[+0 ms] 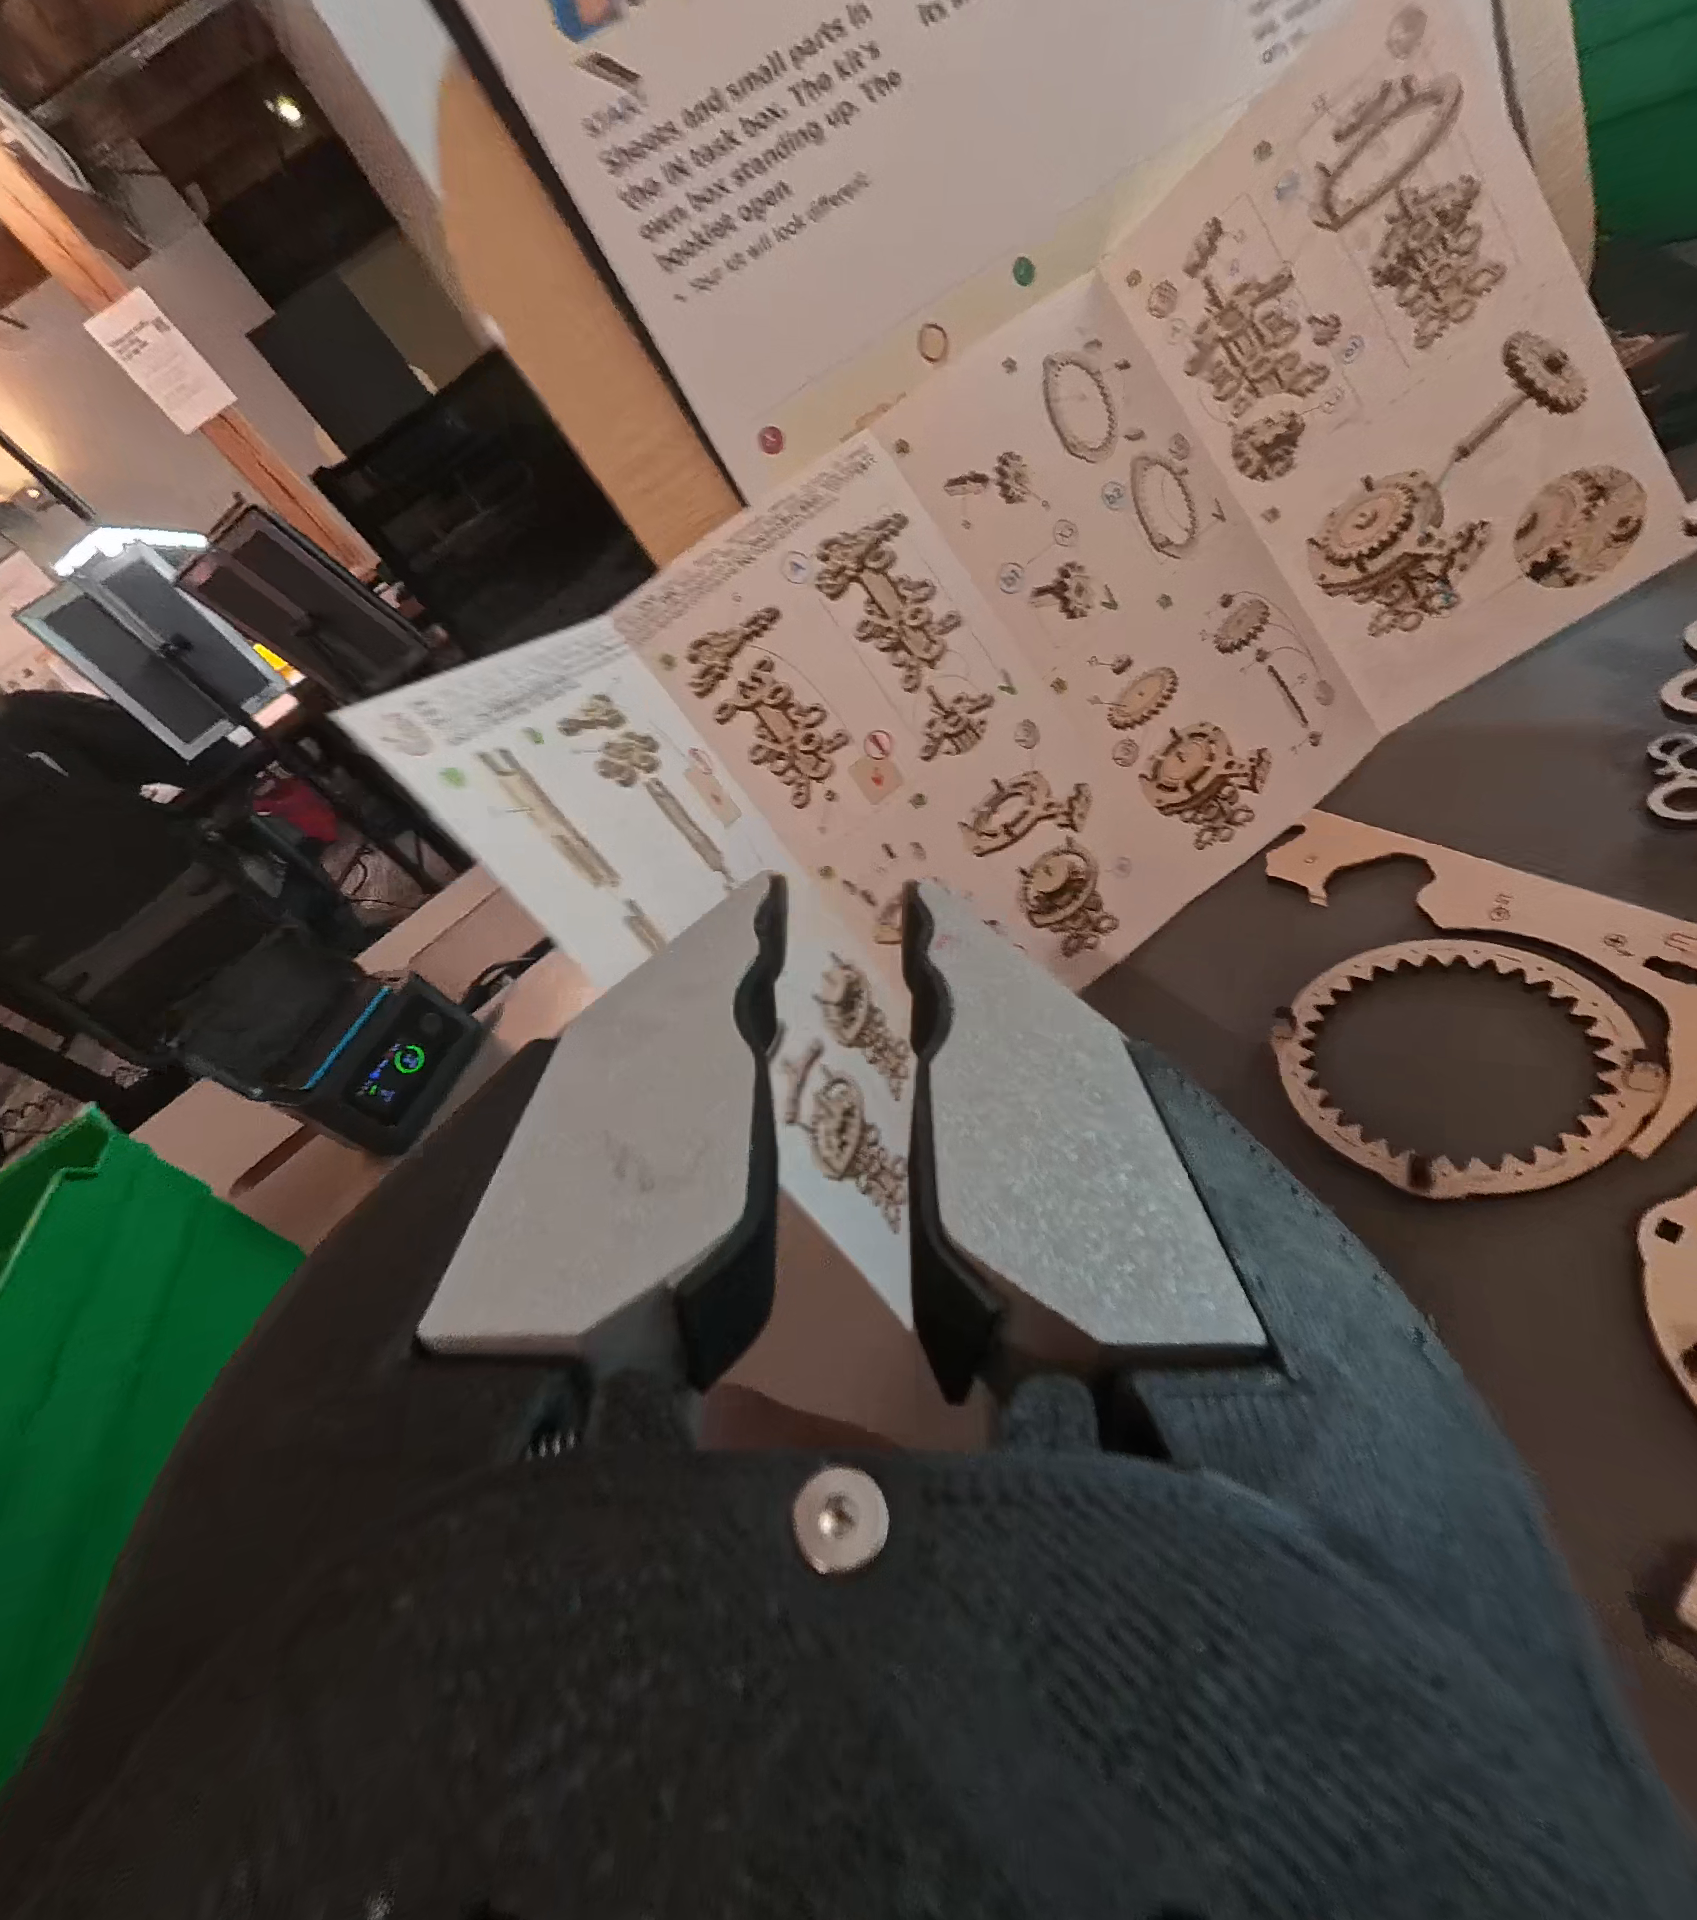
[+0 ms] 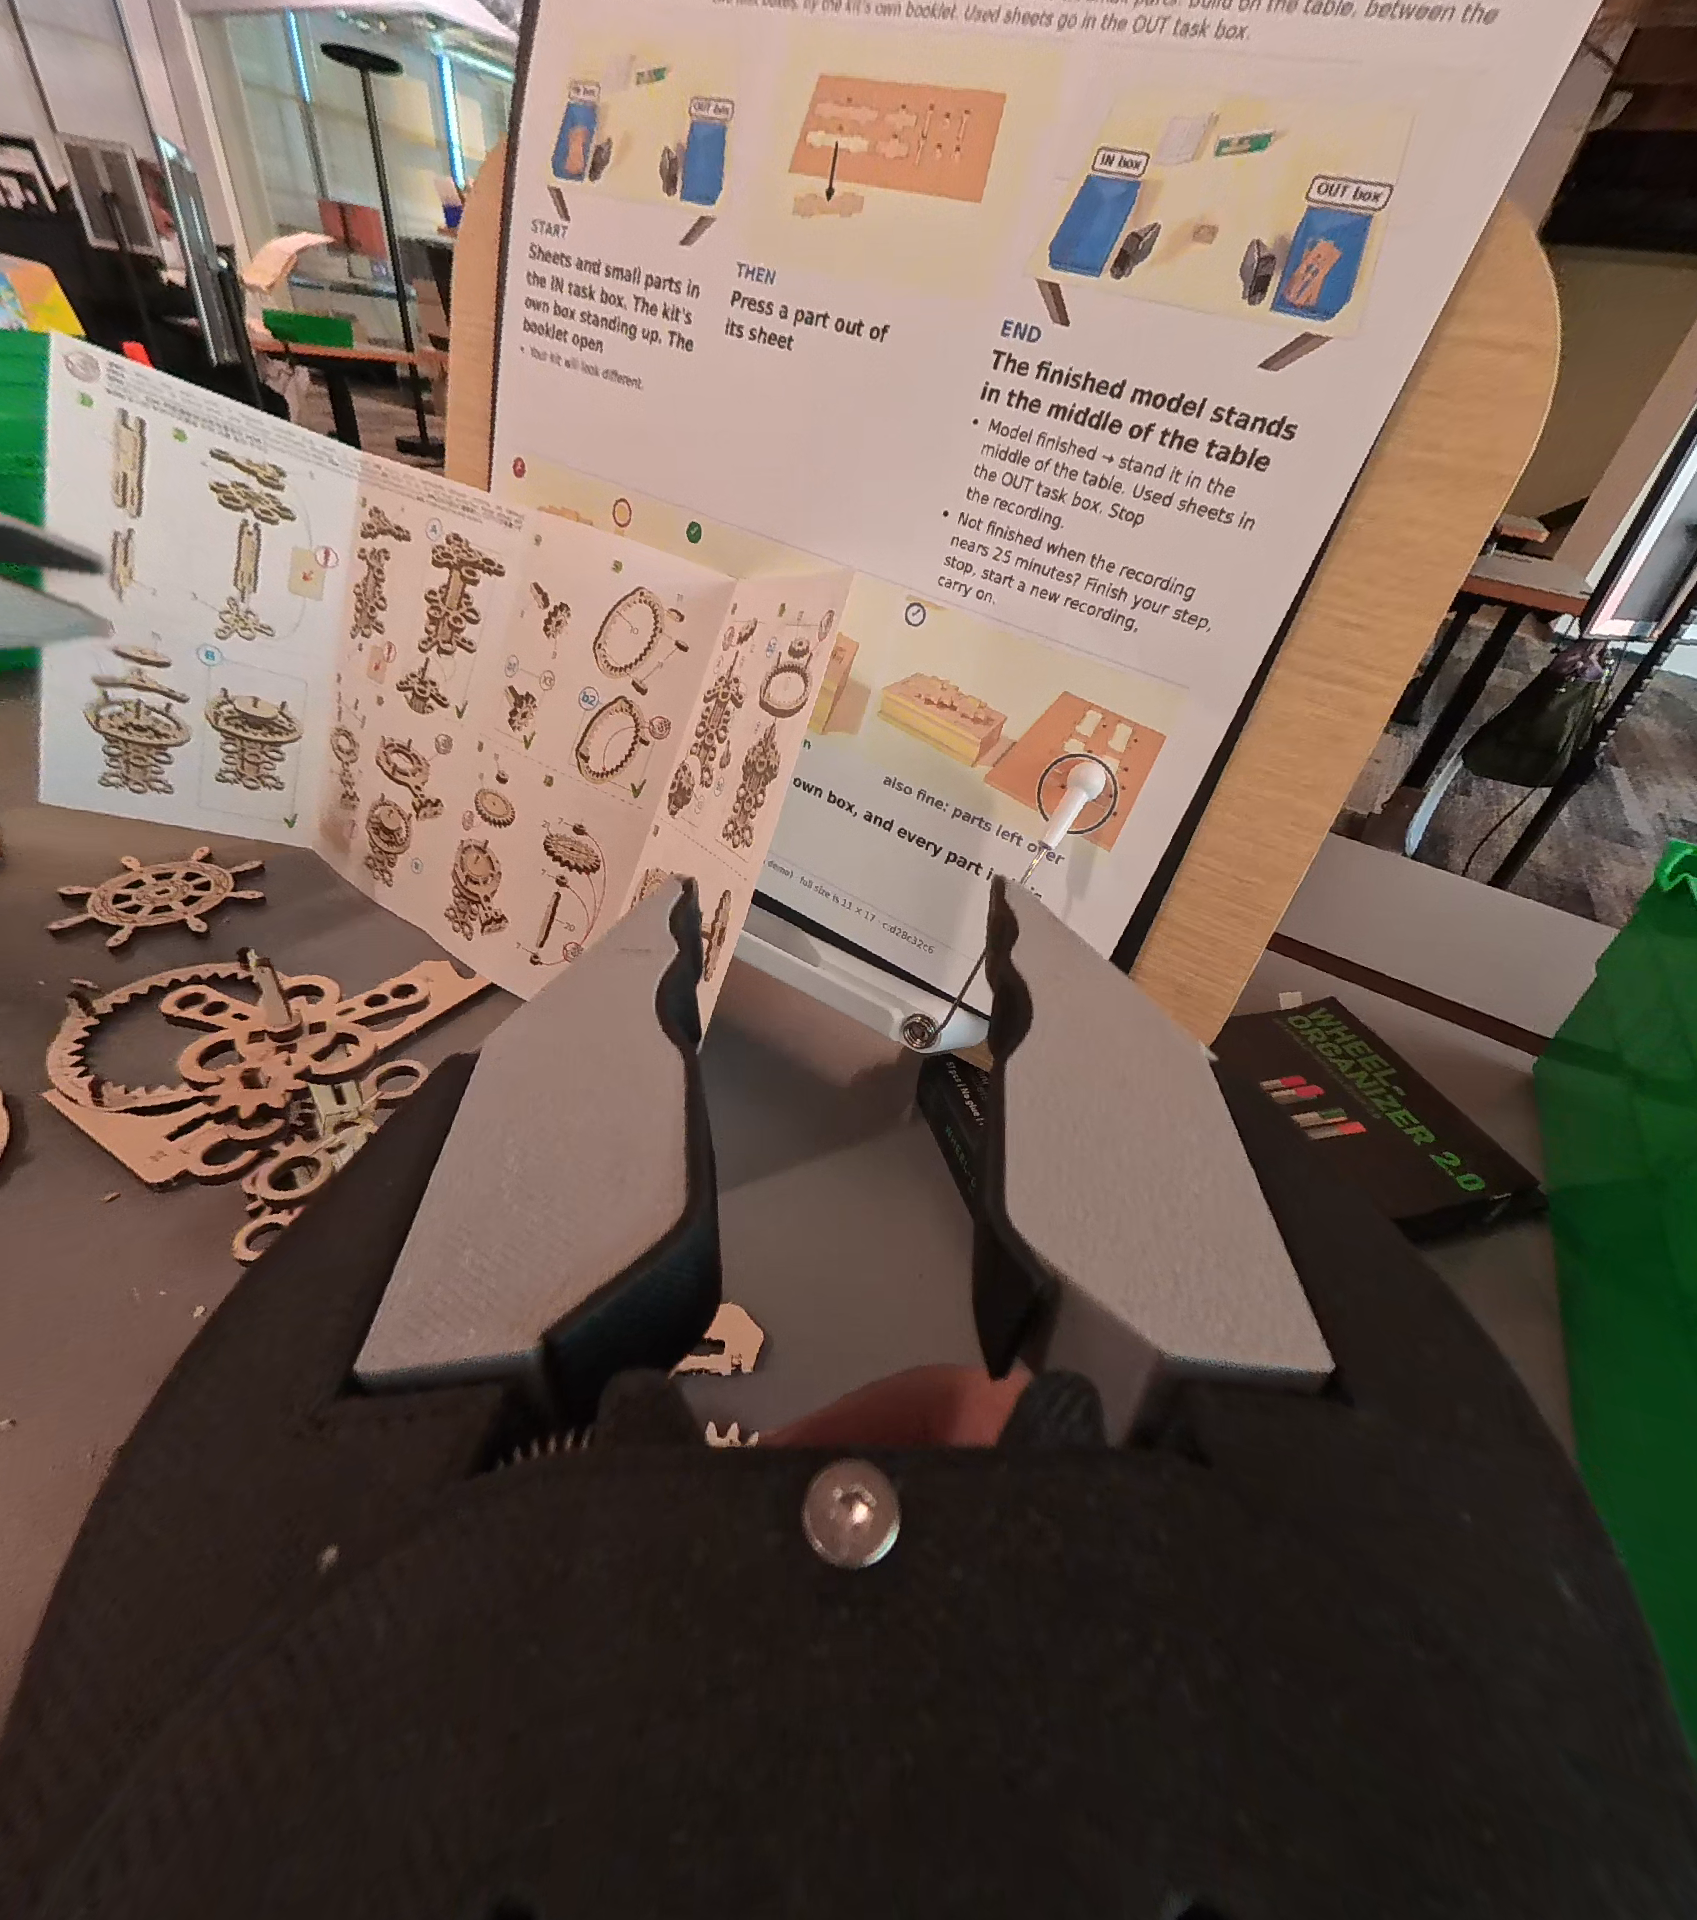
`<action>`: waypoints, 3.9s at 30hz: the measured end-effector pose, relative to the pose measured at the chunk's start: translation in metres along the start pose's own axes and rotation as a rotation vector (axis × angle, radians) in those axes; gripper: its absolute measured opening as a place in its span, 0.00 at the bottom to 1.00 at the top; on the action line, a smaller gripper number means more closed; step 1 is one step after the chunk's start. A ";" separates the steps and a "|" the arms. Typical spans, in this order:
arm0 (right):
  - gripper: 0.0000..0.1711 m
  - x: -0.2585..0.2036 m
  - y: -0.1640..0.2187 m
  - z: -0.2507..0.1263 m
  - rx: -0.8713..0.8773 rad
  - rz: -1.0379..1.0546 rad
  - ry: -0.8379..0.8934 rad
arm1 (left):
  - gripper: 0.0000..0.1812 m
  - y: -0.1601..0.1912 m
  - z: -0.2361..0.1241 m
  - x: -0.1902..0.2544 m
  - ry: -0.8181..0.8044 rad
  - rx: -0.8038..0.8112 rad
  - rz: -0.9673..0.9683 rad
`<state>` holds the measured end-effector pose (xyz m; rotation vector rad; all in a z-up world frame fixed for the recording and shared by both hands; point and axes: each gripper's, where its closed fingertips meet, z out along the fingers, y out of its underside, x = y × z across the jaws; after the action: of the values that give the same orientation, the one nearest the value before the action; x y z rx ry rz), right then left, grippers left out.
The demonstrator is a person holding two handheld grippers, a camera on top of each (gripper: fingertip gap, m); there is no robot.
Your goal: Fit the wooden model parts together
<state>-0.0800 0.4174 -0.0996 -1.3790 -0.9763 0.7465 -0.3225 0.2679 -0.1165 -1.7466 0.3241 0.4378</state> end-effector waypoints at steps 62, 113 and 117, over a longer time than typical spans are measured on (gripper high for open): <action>0.69 0.170 0.178 -0.286 -1.094 0.418 0.443 | 0.08 -0.016 -0.015 -0.016 -0.052 0.071 -0.071; 0.39 0.143 0.074 -0.169 -0.564 0.294 0.255 | 0.08 -0.023 -0.021 -0.018 -0.059 0.097 -0.056; 0.45 0.154 0.073 -0.109 -0.594 0.222 0.271 | 0.08 -0.020 -0.020 -0.020 -0.066 0.088 -0.059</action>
<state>0.0925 0.5124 -0.1455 -2.0715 -0.8689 0.4196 -0.3293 0.2526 -0.0863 -1.6486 0.2410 0.4315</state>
